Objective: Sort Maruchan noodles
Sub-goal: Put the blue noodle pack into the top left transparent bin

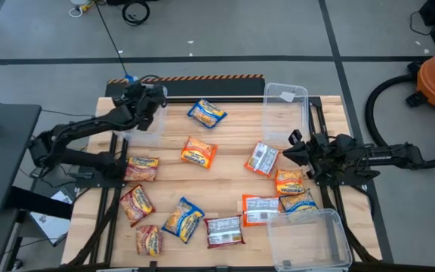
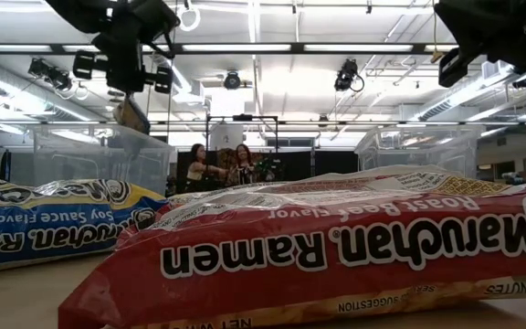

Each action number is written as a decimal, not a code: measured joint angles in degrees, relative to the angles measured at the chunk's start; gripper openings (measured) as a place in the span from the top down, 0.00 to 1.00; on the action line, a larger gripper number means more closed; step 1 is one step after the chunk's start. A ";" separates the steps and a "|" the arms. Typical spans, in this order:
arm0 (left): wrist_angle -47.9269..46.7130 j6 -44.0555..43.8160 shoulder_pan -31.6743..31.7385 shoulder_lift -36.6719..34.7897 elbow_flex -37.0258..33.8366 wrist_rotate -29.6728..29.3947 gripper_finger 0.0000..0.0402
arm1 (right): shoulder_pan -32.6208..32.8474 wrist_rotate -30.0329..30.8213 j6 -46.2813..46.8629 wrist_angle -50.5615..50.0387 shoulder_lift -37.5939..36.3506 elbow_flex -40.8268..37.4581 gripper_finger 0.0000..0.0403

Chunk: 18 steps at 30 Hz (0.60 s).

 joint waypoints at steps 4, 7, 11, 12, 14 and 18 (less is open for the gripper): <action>-0.18 -4.40 0.94 2.89 0.00 -0.24 0.99 | 0.00 -0.02 3.99 -0.02 0.00 0.00 0.91; -0.12 -7.61 1.60 4.81 0.00 0.67 0.99 | 0.00 -0.02 5.66 -0.02 0.00 0.00 0.91; -0.11 -10.30 3.35 6.90 0.00 2.57 0.99 | 0.00 -0.02 5.91 -0.02 0.00 0.00 0.91; 0.05 -10.64 4.16 7.24 0.00 3.60 0.99 | 0.00 -0.02 5.91 -0.02 0.00 0.00 0.91; -0.08 -11.82 6.17 7.73 0.00 7.39 0.99 | 0.00 -0.02 5.91 -0.02 0.00 0.00 0.91; -0.11 -13.97 9.68 8.62 0.00 15.72 0.99 | 0.00 -0.02 5.91 -0.02 0.00 0.00 0.91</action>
